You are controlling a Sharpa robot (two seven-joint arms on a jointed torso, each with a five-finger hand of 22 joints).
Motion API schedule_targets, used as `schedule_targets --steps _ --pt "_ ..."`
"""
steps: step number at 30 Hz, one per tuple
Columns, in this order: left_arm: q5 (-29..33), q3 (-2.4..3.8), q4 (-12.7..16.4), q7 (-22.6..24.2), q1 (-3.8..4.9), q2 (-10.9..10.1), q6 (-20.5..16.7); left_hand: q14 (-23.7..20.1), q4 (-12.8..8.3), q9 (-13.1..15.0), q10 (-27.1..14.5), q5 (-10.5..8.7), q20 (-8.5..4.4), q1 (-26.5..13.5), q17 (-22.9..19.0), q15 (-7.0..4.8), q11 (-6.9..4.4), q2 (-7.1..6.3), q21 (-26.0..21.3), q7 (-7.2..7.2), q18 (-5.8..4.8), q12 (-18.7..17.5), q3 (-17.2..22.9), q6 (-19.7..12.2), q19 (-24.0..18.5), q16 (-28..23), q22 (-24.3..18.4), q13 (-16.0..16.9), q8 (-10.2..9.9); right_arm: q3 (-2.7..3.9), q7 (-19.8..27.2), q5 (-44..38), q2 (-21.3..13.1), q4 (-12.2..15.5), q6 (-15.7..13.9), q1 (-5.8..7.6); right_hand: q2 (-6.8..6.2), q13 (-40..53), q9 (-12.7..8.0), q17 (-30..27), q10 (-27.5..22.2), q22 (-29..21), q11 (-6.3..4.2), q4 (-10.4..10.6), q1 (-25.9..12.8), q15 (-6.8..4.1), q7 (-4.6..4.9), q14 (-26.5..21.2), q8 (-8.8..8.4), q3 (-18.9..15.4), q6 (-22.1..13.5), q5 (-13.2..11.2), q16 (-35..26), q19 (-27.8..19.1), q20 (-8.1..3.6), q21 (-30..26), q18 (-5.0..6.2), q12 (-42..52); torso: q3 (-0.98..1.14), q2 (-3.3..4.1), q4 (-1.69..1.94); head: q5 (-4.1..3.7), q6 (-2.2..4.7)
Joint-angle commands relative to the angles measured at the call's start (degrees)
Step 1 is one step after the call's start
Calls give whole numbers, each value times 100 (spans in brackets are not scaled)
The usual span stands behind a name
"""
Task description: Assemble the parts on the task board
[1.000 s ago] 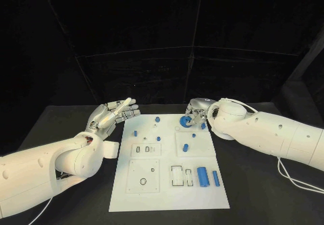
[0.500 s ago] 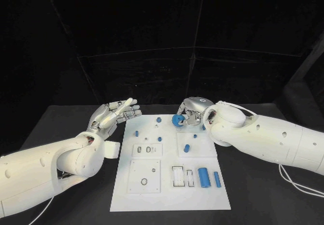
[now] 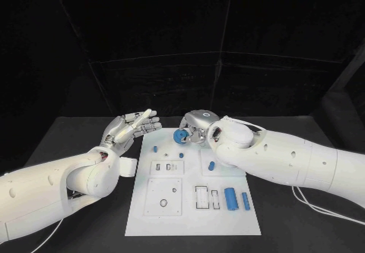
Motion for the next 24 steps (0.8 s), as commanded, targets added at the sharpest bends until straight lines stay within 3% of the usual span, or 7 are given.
schedule_targets --steps 1,10,19,24 --pt "-35 6 -4 40 10 15 93 19 -29 3 -43 -19 0 0 -9 25 -16 -2 -27 352 76 27 -15 -33 59 -21 -8 -2 -32 -8 -49 -205 147 -168 62 11 19 -4 10 38 30 8 13 -1 -51 -21 -2 349 12 34 55 33 19 53 -1 27 -33 -25 1 3 4 9 -6" --pt "-35 6 -16 36 10 28 87 20 -28 3 -44 -18 0 -4 -9 25 -16 -2 -30 352 76 28 -16 -34 62 -23 -9 -1 -33 -113 -68 -235 429 -479 295 7 10 -16 8 37 17 3 17 -2 -65 -20 3 348 -2 52 44 26 18 49 -1 26 -32 -45 6 1 -17 41 -26" --pt "-35 6 -17 33 10 34 88 20 -28 3 -44 -18 0 -4 -9 25 -16 -2 -30 352 76 28 -16 -34 62 -23 -9 -1 -33 -139 -80 -238 557 -620 481 4 -42 -119 2 36 -71 -10 41 5 -156 -1 30 345 -74 114 -27 -65 13 35 12 21 -30 -189 9 -1 -14 44 -44" --pt "-35 7 -19 31 10 33 83 20 -28 3 -44 -18 0 -4 -9 25 -16 -2 -30 352 76 28 -16 -34 62 -23 -9 -1 -33 -142 -116 -228 589 -685 422 3 -132 -238 -12 48 -179 -26 122 -15 -260 62 120 345 -330 182 -416 -220 15 13 63 12 -29 -360 9 -1 -23 53 -47"
